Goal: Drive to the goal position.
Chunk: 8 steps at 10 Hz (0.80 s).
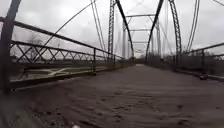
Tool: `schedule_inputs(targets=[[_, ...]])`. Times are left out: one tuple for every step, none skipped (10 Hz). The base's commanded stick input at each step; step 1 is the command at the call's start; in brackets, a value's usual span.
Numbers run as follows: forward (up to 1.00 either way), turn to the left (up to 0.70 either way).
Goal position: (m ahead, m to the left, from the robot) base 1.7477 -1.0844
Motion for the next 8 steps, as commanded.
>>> schedule_inputs(targets=[[0.70,-0.09],[0.70,-0.27],[0.70,-0.35],[0.70,-0.31],[0.70,-0.04],[0.70,0.00],[0.70,0.01],[0.70,0.02]])
